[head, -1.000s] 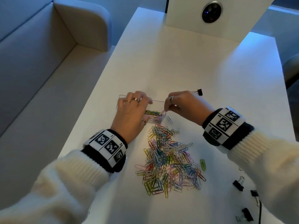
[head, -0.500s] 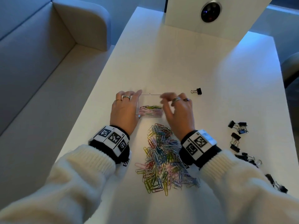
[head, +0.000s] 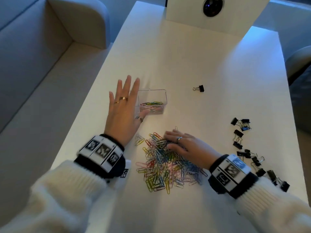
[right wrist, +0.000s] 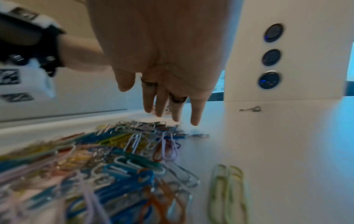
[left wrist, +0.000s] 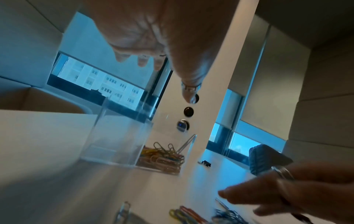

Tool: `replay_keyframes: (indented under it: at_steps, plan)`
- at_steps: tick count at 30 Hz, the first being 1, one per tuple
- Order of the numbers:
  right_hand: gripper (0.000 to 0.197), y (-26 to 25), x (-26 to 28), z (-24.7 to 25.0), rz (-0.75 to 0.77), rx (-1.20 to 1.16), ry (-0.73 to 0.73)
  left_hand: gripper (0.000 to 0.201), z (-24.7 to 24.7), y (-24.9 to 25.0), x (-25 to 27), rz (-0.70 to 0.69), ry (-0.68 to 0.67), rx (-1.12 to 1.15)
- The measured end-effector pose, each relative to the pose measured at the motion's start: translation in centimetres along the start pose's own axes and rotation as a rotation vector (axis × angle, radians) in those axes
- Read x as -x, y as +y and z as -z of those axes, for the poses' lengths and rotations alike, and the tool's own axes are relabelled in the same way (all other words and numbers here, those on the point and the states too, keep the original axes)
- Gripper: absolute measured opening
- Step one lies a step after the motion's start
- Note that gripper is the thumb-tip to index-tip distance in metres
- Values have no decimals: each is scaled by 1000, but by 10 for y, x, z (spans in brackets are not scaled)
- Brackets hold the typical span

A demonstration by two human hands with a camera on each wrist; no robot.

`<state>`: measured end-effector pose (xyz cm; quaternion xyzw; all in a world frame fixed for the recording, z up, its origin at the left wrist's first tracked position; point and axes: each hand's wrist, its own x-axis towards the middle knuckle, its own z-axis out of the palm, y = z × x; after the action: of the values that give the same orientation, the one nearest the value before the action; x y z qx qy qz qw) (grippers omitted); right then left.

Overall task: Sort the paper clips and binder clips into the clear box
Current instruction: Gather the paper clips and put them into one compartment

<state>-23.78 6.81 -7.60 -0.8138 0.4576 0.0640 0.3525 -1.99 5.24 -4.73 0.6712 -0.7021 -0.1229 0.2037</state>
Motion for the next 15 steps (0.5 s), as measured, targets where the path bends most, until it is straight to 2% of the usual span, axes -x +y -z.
replay_keyframes:
  at_steps: [2, 3, 4, 6, 8, 11, 13, 15]
  plan:
    - [46, 7, 18, 4, -80, -108, 185, 63, 8, 3, 24, -10, 108, 139]
    - [45, 13, 27, 4, -136, -98, 266, 53, 8, 4, 39, 4, 108, 184]
    - [45, 18, 34, 3, -208, -64, 310, 45, 4, 3, 53, 17, 68, 208]
    - [51, 25, 45, -5, -382, -13, 287, 38, -12, 0, 74, 27, -47, 202]
    - [58, 26, 48, -17, -487, -61, 232, 48, -32, -3, 79, 114, -190, 152]
    - [59, 15, 46, -34, -470, -166, 247, 66, -51, 6, 74, 240, -480, 50]
    - [56, 6, 42, -42, -418, -207, 246, 68, -57, 19, 75, 198, -587, 83]
    - [53, 0, 40, -43, -388, -241, 250, 67, -58, 30, 77, 147, -608, 204]
